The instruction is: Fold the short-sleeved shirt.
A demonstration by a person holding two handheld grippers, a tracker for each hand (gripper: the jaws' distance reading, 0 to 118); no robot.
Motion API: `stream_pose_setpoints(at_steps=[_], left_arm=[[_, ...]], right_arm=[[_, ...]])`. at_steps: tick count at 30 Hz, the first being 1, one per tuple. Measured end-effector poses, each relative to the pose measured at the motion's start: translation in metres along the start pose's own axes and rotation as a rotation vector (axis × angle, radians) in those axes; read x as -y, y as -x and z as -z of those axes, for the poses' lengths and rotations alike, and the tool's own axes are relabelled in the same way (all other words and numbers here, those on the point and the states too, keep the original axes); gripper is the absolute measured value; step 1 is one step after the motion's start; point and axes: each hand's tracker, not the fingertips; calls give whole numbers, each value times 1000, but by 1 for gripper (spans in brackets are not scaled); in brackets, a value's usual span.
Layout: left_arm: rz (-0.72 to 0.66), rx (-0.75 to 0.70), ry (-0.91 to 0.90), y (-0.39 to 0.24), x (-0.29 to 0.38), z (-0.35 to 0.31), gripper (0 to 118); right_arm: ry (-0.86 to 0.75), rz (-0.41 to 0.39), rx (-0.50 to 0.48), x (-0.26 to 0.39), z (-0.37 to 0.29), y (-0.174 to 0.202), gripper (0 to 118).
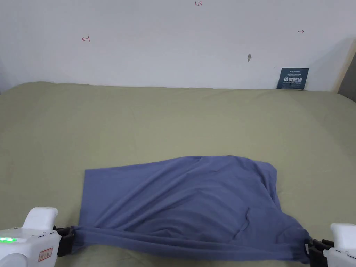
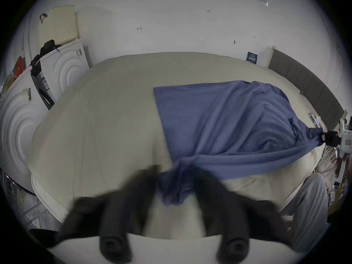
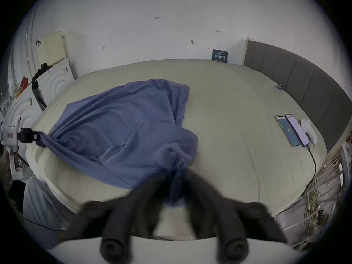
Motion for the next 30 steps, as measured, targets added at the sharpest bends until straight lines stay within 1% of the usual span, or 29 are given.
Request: stream_pose_setpoints(at_steps=[1, 2, 3, 4, 5, 6, 7, 8, 9, 10, 11, 12, 13, 14, 15, 17, 19, 22, 26, 27, 28, 30], left_arm=[[-6, 4, -5, 1, -1, 0, 118], [-16, 14, 1, 2, -1, 0, 118], [-19, 14, 7, 1, -1, -1, 118], [-21, 7, -29, 0, -3, -7, 118], [-14, 0, -37, -1, -6, -11, 118], [-13, -2, -45, -3, -9, -13, 118], [-21, 0, -55, -3, -13, -16, 117], [-37, -1, -57, -4, -18, -16, 114], [-53, 0, -57, -4, -24, -16, 105], [-63, 3, -68, -6, -28, -16, 75], [-70, -7, -76, -7, -33, -14, 35], [-72, -12, -71, -7, -39, -8, 1], [-89, -14, -73, -6, -44, -2, 0], [-92, -15, -64, -6, -48, 5, 0], [-102, -9, -49, -5, -55, 12, 0], [-131, -1, -41, -2, -71, 26, 0], [-154, -9, -31, 6, -92, 50, 0], [-146, -42, 7, 16, -129, 93, 0], [-160, -122, 85, 28, -164, 154, 1], [-168, -122, 96, 31, -170, 166, 4], [-161, -101, 124, 34, -175, 179, 26], [-160, -98, 174, 34, -179, 195, 103]], right_arm=[[10, 13, 7, -1, 1, 1, 113], [20, 30, 14, -3, 1, 2, 116], [35, 41, 3, -4, 2, 2, 114], [27, 48, -11, -7, -1, 3, 112], [-38, 48, -5, -13, -3, 4, 110], [-18, 37, -2, -21, 0, 8, 110], [-29, 34, 1, -25, -2, 12, 111], [-62, 37, -5, -30, -1, 15, 110], [-69, 37, -9, -38, 1, 17, 108], [-77, 39, -17, -46, 5, 18, 97], [-83, 33, -17, -48, 5, 23, 70], [-95, 27, -4, -52, 8, 27, 30], [-99, 19, 8, -57, 16, 29, 0], [-126, 46, 33, -61, 21, 29, 0], [-102, 36, 4, -64, 24, 33, 0], [-84, 55, -18, -72, 34, 34, 0], [-77, 45, -20, -80, 45, 38, 0], [-71, 23, -16, -89, 58, 38, 0], [-61, 14, -9, -99, 79, 37, 0], [-56, 14, -7, -101, 86, 37, 0], [-51, 16, -3, -103, 91, 37, 0], [-45, 14, 4, -105, 97, 33, 0]])
